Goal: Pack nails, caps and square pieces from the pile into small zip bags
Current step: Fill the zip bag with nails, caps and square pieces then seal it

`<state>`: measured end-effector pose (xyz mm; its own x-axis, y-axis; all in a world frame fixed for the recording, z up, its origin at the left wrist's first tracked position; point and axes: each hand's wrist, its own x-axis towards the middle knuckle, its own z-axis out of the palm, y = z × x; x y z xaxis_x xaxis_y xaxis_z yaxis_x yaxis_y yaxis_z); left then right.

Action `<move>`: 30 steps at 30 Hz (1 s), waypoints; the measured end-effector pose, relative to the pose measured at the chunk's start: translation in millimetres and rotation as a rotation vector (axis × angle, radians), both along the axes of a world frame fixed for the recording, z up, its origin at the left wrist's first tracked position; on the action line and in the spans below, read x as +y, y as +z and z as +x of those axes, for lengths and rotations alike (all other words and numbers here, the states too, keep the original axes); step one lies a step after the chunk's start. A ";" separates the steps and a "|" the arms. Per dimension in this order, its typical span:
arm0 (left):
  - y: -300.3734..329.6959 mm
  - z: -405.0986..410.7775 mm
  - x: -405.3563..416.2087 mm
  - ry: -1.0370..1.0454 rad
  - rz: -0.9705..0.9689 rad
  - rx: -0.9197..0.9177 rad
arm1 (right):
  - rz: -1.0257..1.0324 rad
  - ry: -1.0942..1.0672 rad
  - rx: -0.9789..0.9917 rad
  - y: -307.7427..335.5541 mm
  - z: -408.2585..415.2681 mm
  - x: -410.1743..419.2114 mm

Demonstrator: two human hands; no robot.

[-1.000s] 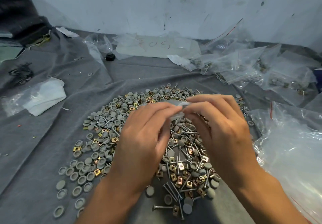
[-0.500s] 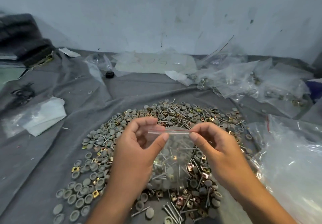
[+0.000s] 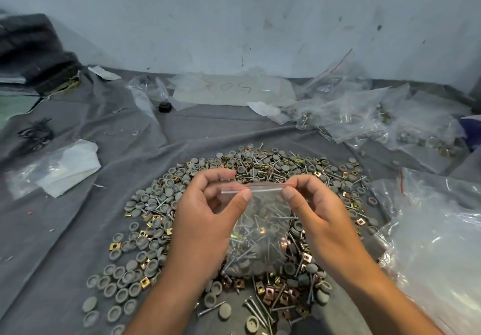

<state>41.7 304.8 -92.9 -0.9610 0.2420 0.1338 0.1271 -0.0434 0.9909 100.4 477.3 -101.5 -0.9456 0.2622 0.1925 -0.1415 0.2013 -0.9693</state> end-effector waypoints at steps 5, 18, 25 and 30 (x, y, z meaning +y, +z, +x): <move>2.4 -2.7 -1.2 -0.012 0.011 -0.014 | -0.085 0.053 -0.019 -1.6 -5.6 -2.1; 4.6 1.4 -4.1 -0.047 0.025 -0.026 | -0.104 0.081 0.050 -5.4 -7.6 -11.4; 2.7 1.9 -2.0 -0.036 0.027 -0.022 | -0.162 -0.017 0.109 -4.3 -7.0 -13.8; -2.4 -6.5 -1.4 0.065 0.056 -0.058 | -0.194 -0.083 0.037 -5.6 -10.0 -8.3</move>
